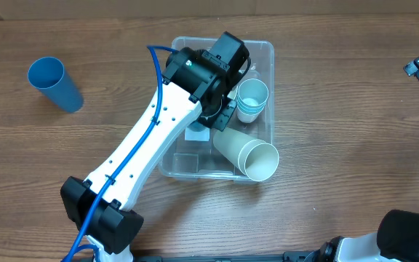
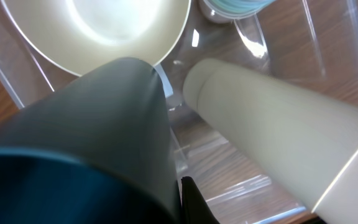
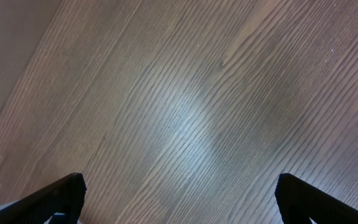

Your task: Pack container

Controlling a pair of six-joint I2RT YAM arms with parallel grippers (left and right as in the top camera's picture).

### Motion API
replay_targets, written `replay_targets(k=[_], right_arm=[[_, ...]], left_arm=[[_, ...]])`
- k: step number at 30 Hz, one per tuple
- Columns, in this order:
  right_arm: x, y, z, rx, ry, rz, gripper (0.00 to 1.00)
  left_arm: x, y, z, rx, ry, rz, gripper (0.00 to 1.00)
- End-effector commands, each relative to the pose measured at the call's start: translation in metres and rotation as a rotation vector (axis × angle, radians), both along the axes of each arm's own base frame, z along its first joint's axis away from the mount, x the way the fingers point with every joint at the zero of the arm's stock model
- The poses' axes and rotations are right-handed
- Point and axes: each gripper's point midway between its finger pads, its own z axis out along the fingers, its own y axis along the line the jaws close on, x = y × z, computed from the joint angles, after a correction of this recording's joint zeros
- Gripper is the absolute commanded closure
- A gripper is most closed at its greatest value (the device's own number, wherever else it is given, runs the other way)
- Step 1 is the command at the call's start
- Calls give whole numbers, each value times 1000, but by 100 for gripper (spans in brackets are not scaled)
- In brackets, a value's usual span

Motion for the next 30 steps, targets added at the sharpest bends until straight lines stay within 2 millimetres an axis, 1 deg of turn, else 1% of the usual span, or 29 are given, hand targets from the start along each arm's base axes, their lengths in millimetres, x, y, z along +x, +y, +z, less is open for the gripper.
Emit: replay_targets(k=[1,5,9,12,14,15,16,17,21,26,30], right_arm=[[2,0,6,-9,-18,-3,0],[2,0,6,-9,-18,-3,0],[2,0,6,-9,-18,-3,0],[2,0,6,-9,-18,-3,0],[2,0,6,-9,-18,-3,0],[2,0,6,-9,-18,-3,0],[2,0,6,-9,-18,-3,0],[2,0,6,-9,-18,-3,0],[2,0,6,-9,-18,-3,0],[2,0,6,-9,-18,-3,0],[2,0,6,-9,-18,-3,0]], left_arm=[[-5,7,-33,53,64,15,96],[-2,5,-33,43,51,15,96],[1,3,-27,31,33,14,96],[6,-1,-13,7,0,11,96],[13,-5,7,-24,-48,12,96],[17,-8,22,-48,-82,12,96],[19,-9,29,-60,-98,12,96],[19,-9,32,-65,-104,12,96],[16,-6,30,-49,-91,14,96],[-3,8,25,7,-14,22,96],[-6,10,24,15,-3,22,96]])
